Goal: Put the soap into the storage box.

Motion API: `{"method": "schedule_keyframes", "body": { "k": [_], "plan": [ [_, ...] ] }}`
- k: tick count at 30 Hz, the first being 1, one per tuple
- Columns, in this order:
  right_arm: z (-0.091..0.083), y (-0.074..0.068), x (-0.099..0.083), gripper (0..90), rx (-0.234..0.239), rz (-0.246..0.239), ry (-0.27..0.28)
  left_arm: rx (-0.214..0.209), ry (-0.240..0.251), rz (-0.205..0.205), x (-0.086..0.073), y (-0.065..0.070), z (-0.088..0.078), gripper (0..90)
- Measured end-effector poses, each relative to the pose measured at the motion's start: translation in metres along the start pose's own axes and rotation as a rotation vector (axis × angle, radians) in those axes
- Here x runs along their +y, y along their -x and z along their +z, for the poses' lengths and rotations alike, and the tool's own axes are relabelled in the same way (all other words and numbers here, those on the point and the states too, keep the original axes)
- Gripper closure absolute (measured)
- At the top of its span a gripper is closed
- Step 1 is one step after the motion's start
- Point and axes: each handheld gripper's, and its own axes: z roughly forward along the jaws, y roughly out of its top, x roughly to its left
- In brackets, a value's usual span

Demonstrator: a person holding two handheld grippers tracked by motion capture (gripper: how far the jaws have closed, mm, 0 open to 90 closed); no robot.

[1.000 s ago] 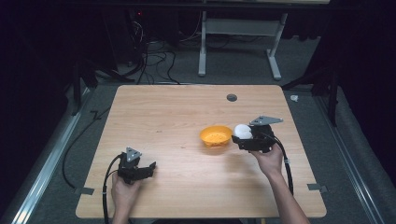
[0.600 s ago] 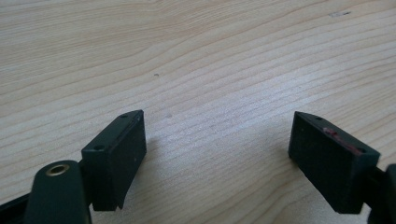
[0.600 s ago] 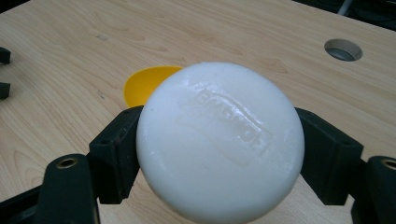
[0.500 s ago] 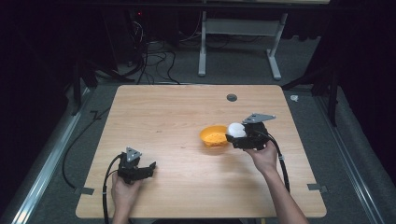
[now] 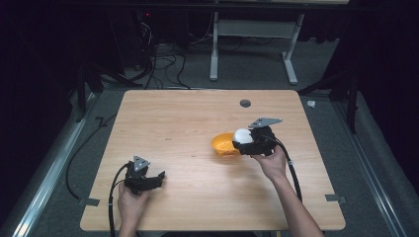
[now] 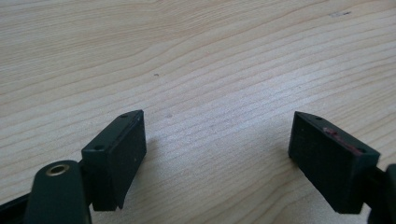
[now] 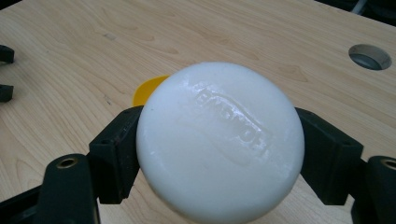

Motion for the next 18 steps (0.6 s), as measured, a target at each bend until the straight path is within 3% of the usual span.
{"method": "schedule_keyframes", "body": {
  "k": [18],
  "plan": [
    [0.025,-0.007,0.011,24.6,0.003,-0.020,-0.036,0.000,0.000,0.000,0.000,0.000,0.000,19.7]
  ]
}}
